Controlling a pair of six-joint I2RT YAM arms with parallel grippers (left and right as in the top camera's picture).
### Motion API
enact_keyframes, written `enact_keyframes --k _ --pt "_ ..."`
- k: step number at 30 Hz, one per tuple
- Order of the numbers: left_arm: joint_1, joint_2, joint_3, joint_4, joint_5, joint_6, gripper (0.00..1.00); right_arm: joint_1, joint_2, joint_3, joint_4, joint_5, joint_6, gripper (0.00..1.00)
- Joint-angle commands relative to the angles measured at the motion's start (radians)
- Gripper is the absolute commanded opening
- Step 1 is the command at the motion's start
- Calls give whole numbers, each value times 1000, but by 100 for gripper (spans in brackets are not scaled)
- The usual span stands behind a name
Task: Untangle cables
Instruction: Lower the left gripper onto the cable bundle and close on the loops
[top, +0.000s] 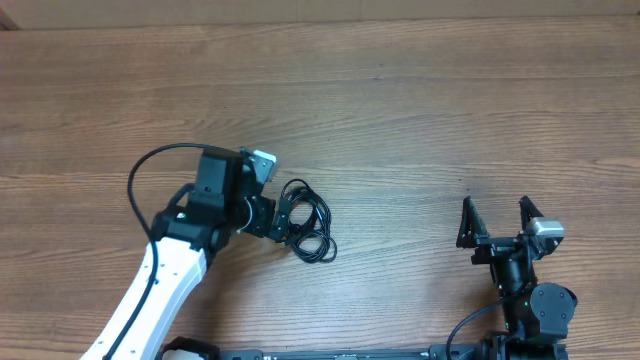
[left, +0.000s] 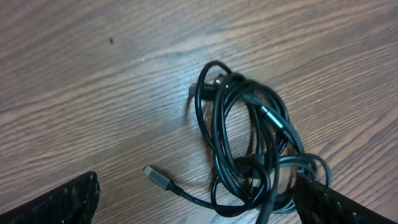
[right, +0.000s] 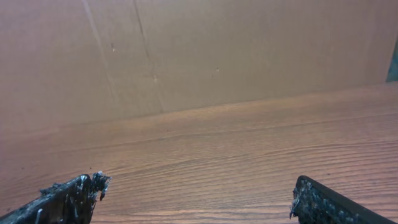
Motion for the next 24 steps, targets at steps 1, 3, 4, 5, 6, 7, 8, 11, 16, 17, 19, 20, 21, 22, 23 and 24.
enact_keyframes --k 1,3,4,5,6,7,8,11,16,17,19,20,21,22,23,24 --pt "-7 43 22 9 -12 -20 100 1 -9 -10 2 14 -3 100" --pt "-7 79 22 11 -11 -19 100 1 -9 -10 2 14 -3 100" --pt "-7 93 22 11 -11 -19 100 1 -9 -10 2 14 -3 100" --pt "-7 112 22 11 -11 -20 100 1 -9 -10 2 14 -3 100" --pt "-7 130 22 12 -11 -20 100 2 -9 -10 2 13 -3 100" --pt "-7 146 22 13 -10 -20 100 2 -9 -10 2 14 -3 100" --pt "-7 162 22 14 -11 -20 99 2 -9 -10 2 13 -3 100" --pt "-7 198 22 26 5 -20 99 2 -9 -10 2 13 -3 100" --pt "-7 207 22 55 13 -20 100 2 -9 -10 2 13 -3 100" --pt "-7 207 22 61 13 -20 99 2 -9 -10 2 14 -3 100" --pt "-7 207 22 69 12 -19 99 2 -9 -10 2 14 -3 100" --pt "-7 207 22 72 12 -20 99 2 -9 -10 2 14 -3 100" --pt "-7 207 22 73 13 -20 99 2 -9 -10 2 14 -3 100" --pt "-8 208 22 74 13 -20 100 2 -9 -10 2 14 -3 100" --pt "-8 208 22 75 13 -20 100 2 -9 -10 2 13 -3 100" --pt "-8 208 22 76 13 -19 100 2 -9 -10 2 14 -3 100"
